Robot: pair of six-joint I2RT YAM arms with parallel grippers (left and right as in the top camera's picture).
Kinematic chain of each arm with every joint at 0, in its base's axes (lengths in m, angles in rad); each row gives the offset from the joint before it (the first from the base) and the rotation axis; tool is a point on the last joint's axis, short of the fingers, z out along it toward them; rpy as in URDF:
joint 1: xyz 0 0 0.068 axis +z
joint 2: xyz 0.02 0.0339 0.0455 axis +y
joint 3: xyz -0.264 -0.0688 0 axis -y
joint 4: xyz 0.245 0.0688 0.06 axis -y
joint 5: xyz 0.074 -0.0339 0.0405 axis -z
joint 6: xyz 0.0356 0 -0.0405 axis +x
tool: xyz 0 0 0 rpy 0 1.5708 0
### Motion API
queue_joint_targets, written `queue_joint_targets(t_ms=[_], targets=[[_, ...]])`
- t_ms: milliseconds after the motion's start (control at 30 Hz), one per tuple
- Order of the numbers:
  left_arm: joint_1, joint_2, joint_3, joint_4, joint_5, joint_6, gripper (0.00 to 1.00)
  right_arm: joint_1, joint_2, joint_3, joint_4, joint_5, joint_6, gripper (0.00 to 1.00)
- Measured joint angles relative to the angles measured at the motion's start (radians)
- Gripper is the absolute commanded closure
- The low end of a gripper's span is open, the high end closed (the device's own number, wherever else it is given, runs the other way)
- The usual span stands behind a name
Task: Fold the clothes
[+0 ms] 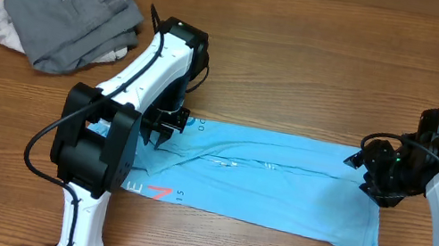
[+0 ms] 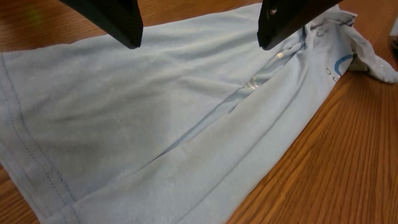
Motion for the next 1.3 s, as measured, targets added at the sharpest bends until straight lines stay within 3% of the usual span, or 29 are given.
queue_joint_targets(t_ms=[67, 233, 300, 533, 767, 867, 1100, 1300], targets=[[0.000, 0.000, -0.010, 0.000, 0.026, 0.019, 0.78, 0.000, 0.000, 0.000, 0.000, 0.000, 0.000, 0.33], [-0.005, 0.000, -0.024, 0.039, 0.048, 0.040, 0.42, 0.000, 0.000, 0.000, 0.047, 0.002, -0.003, 0.27], [-0.006, 0.000, -0.024, 0.063, 0.048, 0.043, 0.37, 0.000, 0.000, -0.001, 0.075, 0.001, -0.009, 0.27], [-0.008, 0.000, -0.036, 0.117, 0.068, 0.044, 0.40, 0.000, 0.016, -0.001, 0.171, 0.000, -0.033, 0.26], [-0.052, 0.000, -0.157, 0.208, 0.095, 0.044, 0.44, 0.000, 0.126, -0.001, 0.206, 0.001, -0.022, 0.27], [-0.069, 0.000, -0.193, 0.234, 0.101, 0.044, 0.45, 0.000, 0.179, -0.001, 0.231, 0.002, -0.014, 0.37], [-0.072, 0.000, -0.204, 0.248, 0.095, 0.044, 0.42, 0.000, 0.237, -0.002, 0.274, 0.062, 0.039, 0.37], [-0.063, 0.000, -0.225, 0.248, 0.060, 0.044, 0.48, 0.000, 0.237, -0.002, 0.250, 0.151, 0.062, 0.56]])
